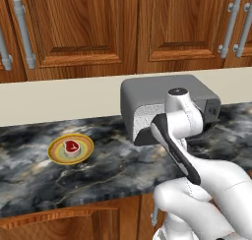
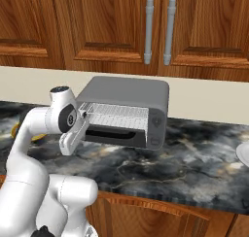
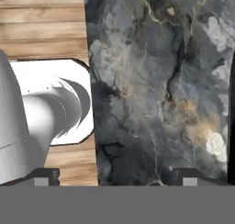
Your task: Open the toaster oven door. Place the bread on the top rack in the toaster oven and place the steak on the bottom rack.
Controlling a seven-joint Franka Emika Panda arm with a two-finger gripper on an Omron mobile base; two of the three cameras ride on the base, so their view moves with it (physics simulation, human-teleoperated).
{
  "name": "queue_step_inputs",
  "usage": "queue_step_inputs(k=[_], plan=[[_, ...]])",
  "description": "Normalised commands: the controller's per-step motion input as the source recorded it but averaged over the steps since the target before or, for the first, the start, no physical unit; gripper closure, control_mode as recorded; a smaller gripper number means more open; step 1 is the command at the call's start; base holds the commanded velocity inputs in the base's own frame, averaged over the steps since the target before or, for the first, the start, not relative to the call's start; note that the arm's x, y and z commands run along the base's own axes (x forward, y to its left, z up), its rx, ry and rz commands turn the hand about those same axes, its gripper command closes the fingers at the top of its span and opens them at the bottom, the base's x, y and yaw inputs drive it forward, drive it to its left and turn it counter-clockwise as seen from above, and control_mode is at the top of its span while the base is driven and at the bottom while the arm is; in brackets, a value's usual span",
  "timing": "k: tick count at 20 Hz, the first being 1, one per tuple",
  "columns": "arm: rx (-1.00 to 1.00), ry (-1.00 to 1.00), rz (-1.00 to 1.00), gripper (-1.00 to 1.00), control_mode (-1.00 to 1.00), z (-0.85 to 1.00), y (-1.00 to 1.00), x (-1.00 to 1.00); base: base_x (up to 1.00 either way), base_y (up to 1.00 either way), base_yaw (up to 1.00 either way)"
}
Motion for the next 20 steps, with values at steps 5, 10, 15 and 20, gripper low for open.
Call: queue_step_inputs(k=[5, 10, 15, 20], plan=[[-0.01, 0.19, -0.24, -1.0, -1.0, -0.52, 0.36, -0.84, 0.0, 0.0, 0.0], [0.1, 0.15, -0.26, -1.0, -1.0, 0.06, 0.1, -0.66, 0.0, 0.0, 0.0], [0.09, -0.11, -0.33, -1.0, -1.0, 0.82, 0.01, -0.28, 0.0, 0.0, 0.0], [-0.03, -0.26, -0.45, 1.0, -1.0, 0.74, 0.09, 0.0, 0.0, 0.0, 0.0]])
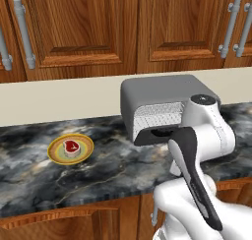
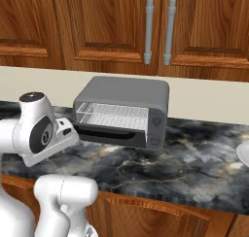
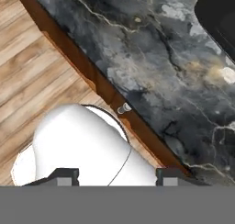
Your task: Open the toaster oven door. Place the bread on the top rack in the toaster oven and place the steak on the bottom rack.
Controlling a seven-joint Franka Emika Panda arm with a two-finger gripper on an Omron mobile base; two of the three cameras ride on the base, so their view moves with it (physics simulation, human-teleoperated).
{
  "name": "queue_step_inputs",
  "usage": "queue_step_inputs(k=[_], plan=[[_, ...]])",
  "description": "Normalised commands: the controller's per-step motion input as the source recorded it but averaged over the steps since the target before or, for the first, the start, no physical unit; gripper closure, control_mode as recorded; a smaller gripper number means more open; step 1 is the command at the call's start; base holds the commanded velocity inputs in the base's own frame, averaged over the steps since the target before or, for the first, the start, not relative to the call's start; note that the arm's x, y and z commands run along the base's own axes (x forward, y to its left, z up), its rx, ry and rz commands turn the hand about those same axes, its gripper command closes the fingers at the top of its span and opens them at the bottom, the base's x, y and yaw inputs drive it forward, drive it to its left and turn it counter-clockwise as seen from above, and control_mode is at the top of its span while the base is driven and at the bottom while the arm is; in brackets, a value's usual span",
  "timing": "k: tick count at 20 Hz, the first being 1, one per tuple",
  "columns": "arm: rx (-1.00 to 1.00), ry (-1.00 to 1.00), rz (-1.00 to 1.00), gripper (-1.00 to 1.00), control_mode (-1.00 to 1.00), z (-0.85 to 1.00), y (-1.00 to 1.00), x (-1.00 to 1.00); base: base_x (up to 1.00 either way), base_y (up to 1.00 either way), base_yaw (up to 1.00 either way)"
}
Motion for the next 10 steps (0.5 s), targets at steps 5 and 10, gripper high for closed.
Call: queue_step_inputs(k=[5, 10], plan=[[-0.12, -0.14, -0.5, 1.0, -1.0, 0.65, 0.02, 0.28, 0.0, 0.0, 0.0], [-0.05, -0.09, -0.43, -1.0, -1.0, 0.57, 0.0, 0.43, 0.0, 0.0, 0.0]])
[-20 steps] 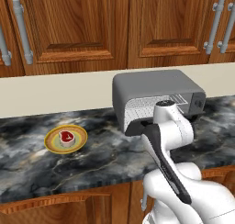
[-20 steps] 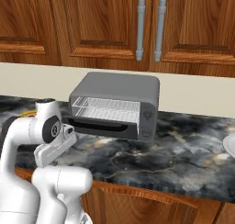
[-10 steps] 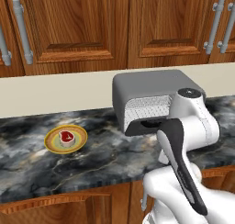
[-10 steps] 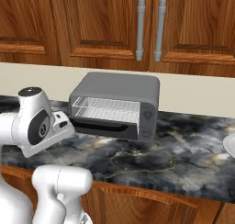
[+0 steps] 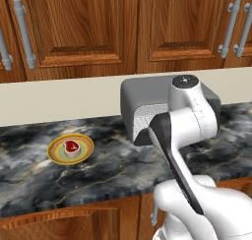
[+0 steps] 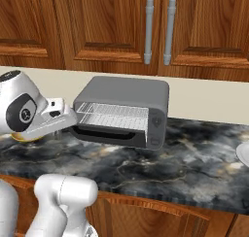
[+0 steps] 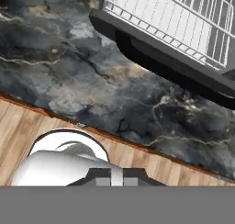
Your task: Open the toaster oven door. Place the bread on the top rack in the toaster oven and place the steak on the bottom rack.
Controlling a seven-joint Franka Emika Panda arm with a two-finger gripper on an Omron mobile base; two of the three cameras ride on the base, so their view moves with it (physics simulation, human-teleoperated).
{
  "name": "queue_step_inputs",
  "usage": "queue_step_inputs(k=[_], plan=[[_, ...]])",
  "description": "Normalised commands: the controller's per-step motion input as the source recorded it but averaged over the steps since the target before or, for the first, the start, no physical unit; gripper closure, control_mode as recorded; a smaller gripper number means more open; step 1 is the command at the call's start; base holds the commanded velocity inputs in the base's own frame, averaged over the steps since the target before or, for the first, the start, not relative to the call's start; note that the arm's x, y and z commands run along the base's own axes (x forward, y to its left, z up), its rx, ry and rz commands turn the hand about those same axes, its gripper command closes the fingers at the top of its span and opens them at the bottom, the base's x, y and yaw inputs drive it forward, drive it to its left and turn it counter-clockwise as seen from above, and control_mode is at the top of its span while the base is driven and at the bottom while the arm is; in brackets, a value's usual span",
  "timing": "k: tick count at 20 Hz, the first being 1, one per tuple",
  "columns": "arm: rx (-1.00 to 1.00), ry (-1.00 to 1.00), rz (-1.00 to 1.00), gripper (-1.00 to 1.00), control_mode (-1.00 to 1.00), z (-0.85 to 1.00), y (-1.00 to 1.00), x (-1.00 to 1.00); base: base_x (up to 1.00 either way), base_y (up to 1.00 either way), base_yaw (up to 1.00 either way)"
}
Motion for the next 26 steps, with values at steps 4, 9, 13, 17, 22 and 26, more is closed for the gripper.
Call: queue_step_inputs(k=[4, 9, 13, 17, 22, 26], plan=[[-0.01, -0.1, -0.37, -1.0, -1.0, 0.33, -0.01, 0.5, 0.0, 0.0, 0.0], [0.05, -0.16, -0.25, -1.0, -1.0, 0.21, -0.1, 0.58, 0.0, 0.0, 0.0], [0.1, -0.17, -0.18, -1.0, -1.0, -0.05, -0.06, 0.58, 0.0, 0.0, 0.0], [0.16, -0.16, -0.14, -1.0, -1.0, -0.43, 0.0, 0.49, 0.0, 0.0, 0.0], [0.08, -0.18, -0.08, -1.0, -1.0, -0.42, 0.0, 0.45, 0.0, 0.0, 0.0], [-0.01, -0.04, 0.0, -1.0, -1.0, -0.23, 0.0, 0.4, 0.0, 0.0, 0.0]])
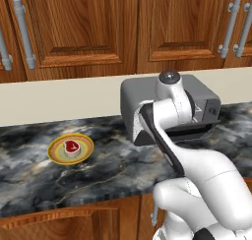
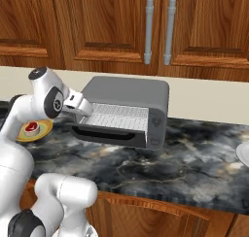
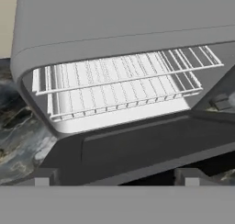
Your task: Open the toaster oven door. Place the bread on the top rack in the toaster oven and place the steak on the bottom rack.
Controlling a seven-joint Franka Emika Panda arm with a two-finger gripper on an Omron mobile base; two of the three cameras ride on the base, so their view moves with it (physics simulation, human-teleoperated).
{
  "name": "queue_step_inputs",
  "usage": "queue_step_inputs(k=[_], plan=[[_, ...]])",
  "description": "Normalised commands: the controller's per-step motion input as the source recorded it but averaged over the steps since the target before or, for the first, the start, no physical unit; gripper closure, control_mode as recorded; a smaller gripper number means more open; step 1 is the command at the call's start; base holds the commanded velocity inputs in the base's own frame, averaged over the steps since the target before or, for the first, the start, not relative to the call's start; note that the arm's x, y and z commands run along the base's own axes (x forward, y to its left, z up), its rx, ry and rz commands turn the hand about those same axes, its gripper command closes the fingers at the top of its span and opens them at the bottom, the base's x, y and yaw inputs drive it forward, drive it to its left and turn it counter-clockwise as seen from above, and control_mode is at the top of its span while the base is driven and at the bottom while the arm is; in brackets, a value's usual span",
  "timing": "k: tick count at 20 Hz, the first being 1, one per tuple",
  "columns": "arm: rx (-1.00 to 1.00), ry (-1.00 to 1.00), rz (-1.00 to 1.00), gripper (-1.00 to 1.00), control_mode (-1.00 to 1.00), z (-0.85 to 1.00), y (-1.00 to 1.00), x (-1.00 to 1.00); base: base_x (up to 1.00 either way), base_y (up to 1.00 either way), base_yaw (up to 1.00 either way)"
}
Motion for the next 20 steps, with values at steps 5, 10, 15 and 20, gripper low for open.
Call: queue_step_inputs(k=[5, 10, 15, 20], plan=[[-0.03, 0.06, 0.1, -1.0, -1.0, -0.28, 0.0, 0.28, 0.0, 0.0, 0.0], [0.0, 0.27, 0.26, -1.0, -1.0, -0.25, 0.0, 0.09, 0.0, 0.0, 0.0], [0.0, 0.25, 0.28, -1.0, -1.0, -0.44, 0.0, -0.03, 0.0, 0.0, 0.0], [0.0, 0.14, 0.26, -1.0, -1.0, -0.44, 0.0, -0.22, 0.0, 0.0, 0.0]])
